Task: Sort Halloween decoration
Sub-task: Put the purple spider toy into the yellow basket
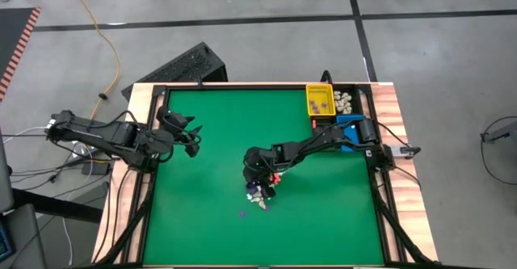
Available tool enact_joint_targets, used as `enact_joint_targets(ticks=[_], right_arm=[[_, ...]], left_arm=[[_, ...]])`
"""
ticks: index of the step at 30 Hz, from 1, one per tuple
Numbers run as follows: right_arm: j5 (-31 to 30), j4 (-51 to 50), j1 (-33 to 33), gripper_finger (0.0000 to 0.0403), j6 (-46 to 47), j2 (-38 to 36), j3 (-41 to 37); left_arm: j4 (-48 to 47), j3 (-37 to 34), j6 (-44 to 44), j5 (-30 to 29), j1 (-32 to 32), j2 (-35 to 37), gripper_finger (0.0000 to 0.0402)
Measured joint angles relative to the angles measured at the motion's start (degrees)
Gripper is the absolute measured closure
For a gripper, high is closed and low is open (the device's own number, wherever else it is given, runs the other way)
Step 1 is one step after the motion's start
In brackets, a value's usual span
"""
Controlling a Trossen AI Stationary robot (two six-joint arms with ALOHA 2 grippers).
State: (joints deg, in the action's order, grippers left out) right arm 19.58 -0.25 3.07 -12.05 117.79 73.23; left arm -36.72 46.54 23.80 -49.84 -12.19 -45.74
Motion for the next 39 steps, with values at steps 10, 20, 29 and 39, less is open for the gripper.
enact_joint_targets(ticks=[10,20,29,39], right_arm=[[-0.2,-0.9,-1.7,0.0396,-0.3,-4.3,1.9],[-1.0,-10.2,-6.3,0.0397,-1.0,-10.0,1.8],[-14.8,-27.0,-13.0,0.0398,-2.0,-16.7,1.3],[-14.3,-19.5,-13.8,0.0398,5.4,-22.6,-11.5]], left_arm=[[-0.2,0.0,0.0,0.0,0.0,0.0,0.0223],[-0.5,0.0,0.5,0.0,0.0,0.0,0.0223],[-2.8,0.0,2.2,0.5,0.0,0.0,0.0223],[-4.7,0.0,3.8,0.6,0.0,0.0,0.0223]])
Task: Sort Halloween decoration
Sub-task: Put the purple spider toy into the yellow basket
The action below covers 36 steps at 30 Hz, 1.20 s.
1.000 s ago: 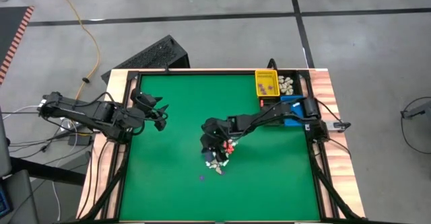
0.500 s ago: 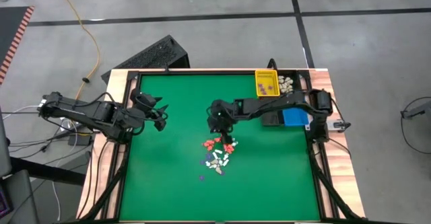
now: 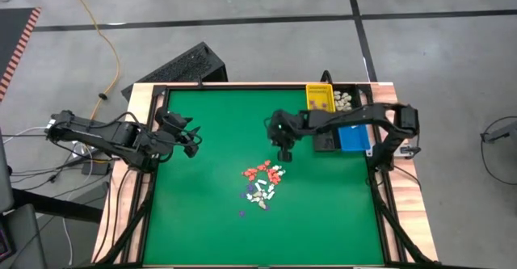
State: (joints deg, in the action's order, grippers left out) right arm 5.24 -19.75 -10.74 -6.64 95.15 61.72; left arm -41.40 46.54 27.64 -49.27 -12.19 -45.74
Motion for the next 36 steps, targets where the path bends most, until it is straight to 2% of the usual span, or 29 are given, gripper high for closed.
enact_joint_targets(ticks=[5,8,14,25,28,32,36], right_arm=[[0.8,18.2,-0.4,0.0378,5.8,0.0,-9.7],[0.6,24.4,-1.0,0.0351,8.4,0.2,-12.8],[0.6,24.4,-1.4,0.0319,8.9,0.2,-13.8],[0.6,26.3,-0.5,0.0305,4.5,0.5,-13.8],[0.6,27.4,0.4,0.0287,1.5,1.0,-13.9],[-2.3,30.4,1.5,0.0248,-1.7,2.6,-13.7],[-2.3,30.9,1.6,0.0219,-1.5,6.0,-12.7]], left_arm=[[0.1,0.0,0.0,0.4,0.0,0.0,0.0223],[0.1,0.0,0.0,0.7,0.0,0.0,0.0223],[0.2,0.0,0.0,0.5,0.0,0.0,0.0223],[0.4,0.0,0.7,0.3,0.0,0.0,0.0223],[0.4,0.0,0.7,0.2,0.0,0.0,0.0223],[0.4,0.0,0.7,0.0,0.0,0.0,0.0223],[0.6,0.0,0.7,-0.2,0.0,0.0,0.0223]])
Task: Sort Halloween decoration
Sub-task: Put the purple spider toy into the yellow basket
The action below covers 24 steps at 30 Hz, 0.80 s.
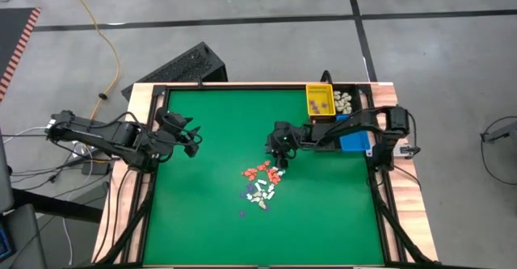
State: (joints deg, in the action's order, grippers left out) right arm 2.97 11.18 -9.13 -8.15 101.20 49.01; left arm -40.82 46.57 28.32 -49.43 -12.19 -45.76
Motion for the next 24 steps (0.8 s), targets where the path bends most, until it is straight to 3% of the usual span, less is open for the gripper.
enact_joint_targets(ticks=[9,21,24], right_arm=[[-0.2,-2.5,0.4,0.0218,0.8,6.6,5.8],[-3.0,-5.3,0.2,0.0376,1.2,6.3,6.3],[-3.1,-4.9,0.2,0.0392,1.3,6.3,6.3]], left_arm=[[-0.3,0.0,0.0,-0.6,0.0,0.0,0.0223],[-0.7,0.0,0.0,-0.8,0.0,0.0,0.0223],[-0.7,0.0,0.0,-0.8,0.0,0.0,0.0223]])
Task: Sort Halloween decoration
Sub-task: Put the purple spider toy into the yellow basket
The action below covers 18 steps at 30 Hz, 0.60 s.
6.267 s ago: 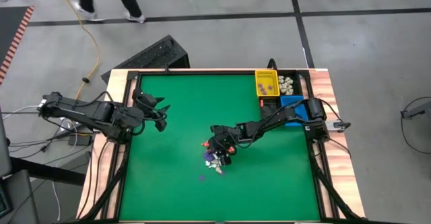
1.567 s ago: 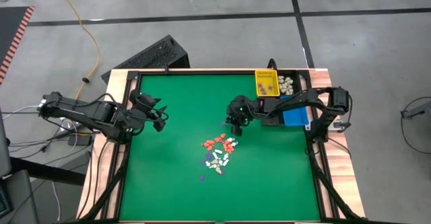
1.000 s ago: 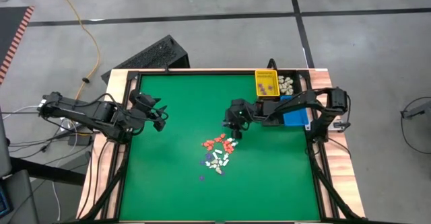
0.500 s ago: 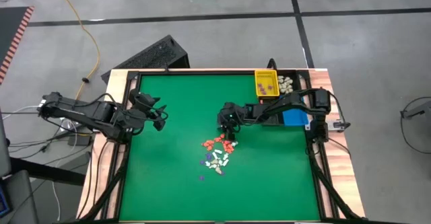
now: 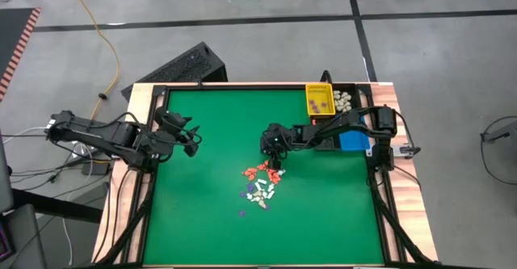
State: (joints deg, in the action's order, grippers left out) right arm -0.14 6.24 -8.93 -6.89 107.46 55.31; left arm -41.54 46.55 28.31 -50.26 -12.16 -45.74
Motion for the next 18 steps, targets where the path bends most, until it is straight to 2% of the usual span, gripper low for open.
enact_joint_targets(ticks=[5,13,15,18], right_arm=[[-0.5,-0.2,0.4,0.0391,0.9,-1.9,-0.2],[-2.2,-2.4,-2.7,0.0397,0.6,-13.2,-0.2],[-5.2,-4.0,-4.1,0.0397,0.0,-16.6,-0.2],[-14.0,-9.4,-6.8,0.0397,0.5,-21.9,-0.2]], left_arm=[[0.0,0.0,0.0,0.0,0.0,0.0,0.0223],[0.0,0.0,0.5,0.2,0.0,0.0,0.0223],[0.0,0.0,0.5,0.3,0.0,0.0,0.0223],[0.0,0.0,0.5,0.5,0.0,0.0,0.0223]])
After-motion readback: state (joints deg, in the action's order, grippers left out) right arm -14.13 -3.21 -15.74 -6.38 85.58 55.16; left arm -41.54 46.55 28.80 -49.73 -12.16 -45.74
